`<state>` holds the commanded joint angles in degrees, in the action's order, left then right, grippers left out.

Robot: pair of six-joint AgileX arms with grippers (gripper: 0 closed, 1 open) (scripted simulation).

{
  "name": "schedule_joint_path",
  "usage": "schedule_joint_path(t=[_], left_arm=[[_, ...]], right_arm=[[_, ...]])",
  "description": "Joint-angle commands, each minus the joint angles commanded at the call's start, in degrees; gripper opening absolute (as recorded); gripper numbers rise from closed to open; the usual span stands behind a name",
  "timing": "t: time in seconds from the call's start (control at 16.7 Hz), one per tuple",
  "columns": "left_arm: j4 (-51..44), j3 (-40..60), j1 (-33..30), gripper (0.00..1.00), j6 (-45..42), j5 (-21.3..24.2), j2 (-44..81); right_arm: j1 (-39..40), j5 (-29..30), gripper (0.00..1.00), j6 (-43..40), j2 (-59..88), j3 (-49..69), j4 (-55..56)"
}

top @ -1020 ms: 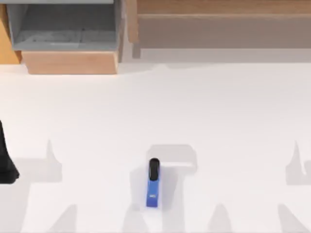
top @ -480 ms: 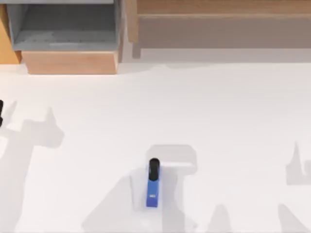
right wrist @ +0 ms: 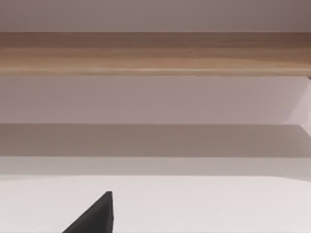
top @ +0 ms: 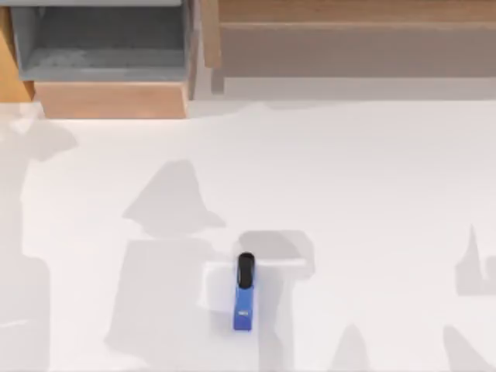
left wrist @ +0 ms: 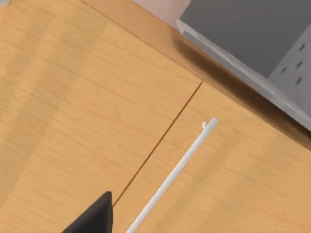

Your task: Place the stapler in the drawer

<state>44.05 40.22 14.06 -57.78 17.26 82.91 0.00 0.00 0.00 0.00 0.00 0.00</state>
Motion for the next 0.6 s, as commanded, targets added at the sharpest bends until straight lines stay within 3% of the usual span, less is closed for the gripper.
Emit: schedule_joint_path(t=[0.3,0.6], left_arm=[[12.69,12.2,5.16,1.0,-17.66,5.06,25.89],[21.12,20.55,8.9,1.0,-29.78,8.48,43.34]], right_arm=[[0.0,0.0,1.0,0.0,0.0,0.0,0.0],[0.0,0.0,1.0,0.0,0.0,0.0,0.0]])
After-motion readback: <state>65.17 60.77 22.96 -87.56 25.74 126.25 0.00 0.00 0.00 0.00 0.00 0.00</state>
